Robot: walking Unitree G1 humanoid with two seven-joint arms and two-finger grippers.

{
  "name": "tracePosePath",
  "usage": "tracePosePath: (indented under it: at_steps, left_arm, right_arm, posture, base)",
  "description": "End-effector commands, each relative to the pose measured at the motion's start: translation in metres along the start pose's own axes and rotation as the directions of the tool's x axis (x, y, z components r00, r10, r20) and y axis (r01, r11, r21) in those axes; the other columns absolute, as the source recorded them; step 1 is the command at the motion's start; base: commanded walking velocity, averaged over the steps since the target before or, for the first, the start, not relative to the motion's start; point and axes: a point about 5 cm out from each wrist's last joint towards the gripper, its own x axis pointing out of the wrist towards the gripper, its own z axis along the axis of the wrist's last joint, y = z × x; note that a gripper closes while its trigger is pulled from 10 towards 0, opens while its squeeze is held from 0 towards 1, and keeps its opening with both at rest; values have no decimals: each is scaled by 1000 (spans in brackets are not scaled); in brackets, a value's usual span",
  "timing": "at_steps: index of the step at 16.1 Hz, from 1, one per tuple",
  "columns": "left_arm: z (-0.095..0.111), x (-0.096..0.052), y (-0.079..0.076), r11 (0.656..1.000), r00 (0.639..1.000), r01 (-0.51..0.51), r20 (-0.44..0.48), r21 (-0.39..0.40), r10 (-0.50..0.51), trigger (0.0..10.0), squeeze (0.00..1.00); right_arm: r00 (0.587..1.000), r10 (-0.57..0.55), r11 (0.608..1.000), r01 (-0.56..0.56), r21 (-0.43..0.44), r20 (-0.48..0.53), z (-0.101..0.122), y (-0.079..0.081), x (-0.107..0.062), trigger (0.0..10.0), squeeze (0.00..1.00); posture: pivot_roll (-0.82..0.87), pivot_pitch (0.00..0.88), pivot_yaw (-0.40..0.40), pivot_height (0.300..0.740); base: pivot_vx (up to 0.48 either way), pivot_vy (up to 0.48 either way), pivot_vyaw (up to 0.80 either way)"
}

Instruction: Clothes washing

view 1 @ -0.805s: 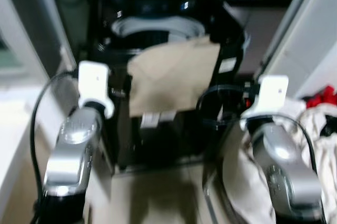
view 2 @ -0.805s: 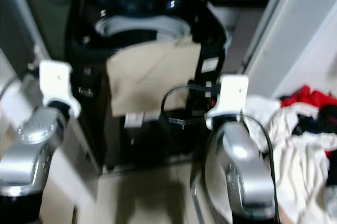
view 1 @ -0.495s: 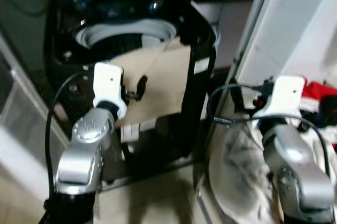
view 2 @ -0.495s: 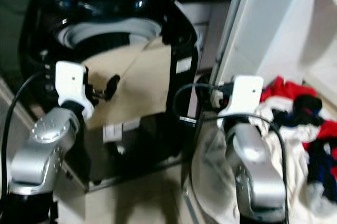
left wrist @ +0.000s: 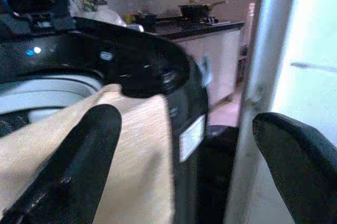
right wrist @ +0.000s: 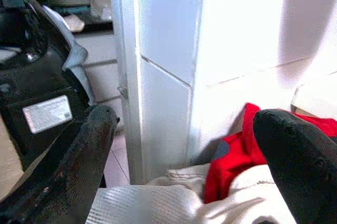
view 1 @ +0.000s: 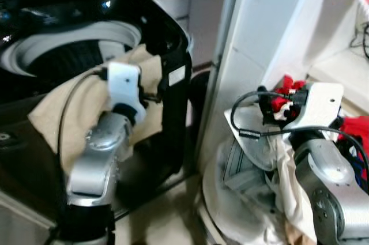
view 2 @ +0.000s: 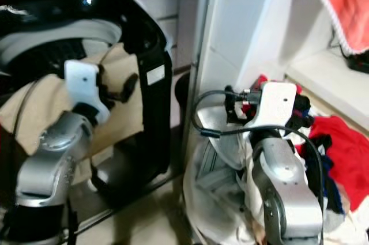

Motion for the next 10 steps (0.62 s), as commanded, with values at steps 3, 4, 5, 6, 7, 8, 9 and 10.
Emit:
tracePosePath:
  at_steps: [3,4,5,6,7,8,9,10]
  left_arm:
    - [-8,-3,-1,999,999,-17,-34,28,18,10000,0]
    - [-8,-3,-3,1000,999,-9,-36,19,9,10000,0]
    - [-7,-4,-3,1000,1000,-2,-22,22,2,10000,0]
    - [-6,-3,-3,1000,1000,6,-19,11,-6,10000,0]
    - [-6,-3,-3,1000,1000,2,-18,18,-2,10000,0]
    - [-6,-2,-2,1000,1000,-3,-17,26,4,10000,0]
    - [-6,-1,-1,999,1000,-18,-20,27,18,10000,0]
    - [-6,-1,0,999,999,-21,-24,29,22,10000,0]
  right_arm:
    - [1000,-4,1000,4,-8,2,5,0,-2,10000,0]
    - [1000,-4,1000,4,-9,-1,5,0,-2,10000,0]
    - [1000,-4,1000,4,-9,-4,4,1,-2,10000,0]
    - [1000,-3,1000,3,-8,-10,3,1,-2,10000,0]
    - [1000,-3,1000,3,-7,-13,2,1,-2,10000,0]
    - [1000,-4,1000,4,2,-21,0,0,-2,10000,0]
    - [999,-9,1000,9,13,-32,-3,-2,-2,10000,0]
    - [999,-10,1000,11,13,-34,-4,-3,-2,10000,0]
  posture:
    - [-98,0,-15,740]
    - [-98,0,-16,740]
    - [-98,0,-17,740]
    - [-98,0,-17,740]
    - [-98,0,-17,740]
    - [-97,0,-17,740]
    - [-94,0,-16,740]
    - [-95,0,-16,740]
  base:
    - [0,0,-800]
    - [0,0,-800]
    - [0,0,-800]
    - [0,0,-800]
    - [0,277,-800]
    - [0,480,-800]
    - [0,480,-800]
    - [0,480,0]
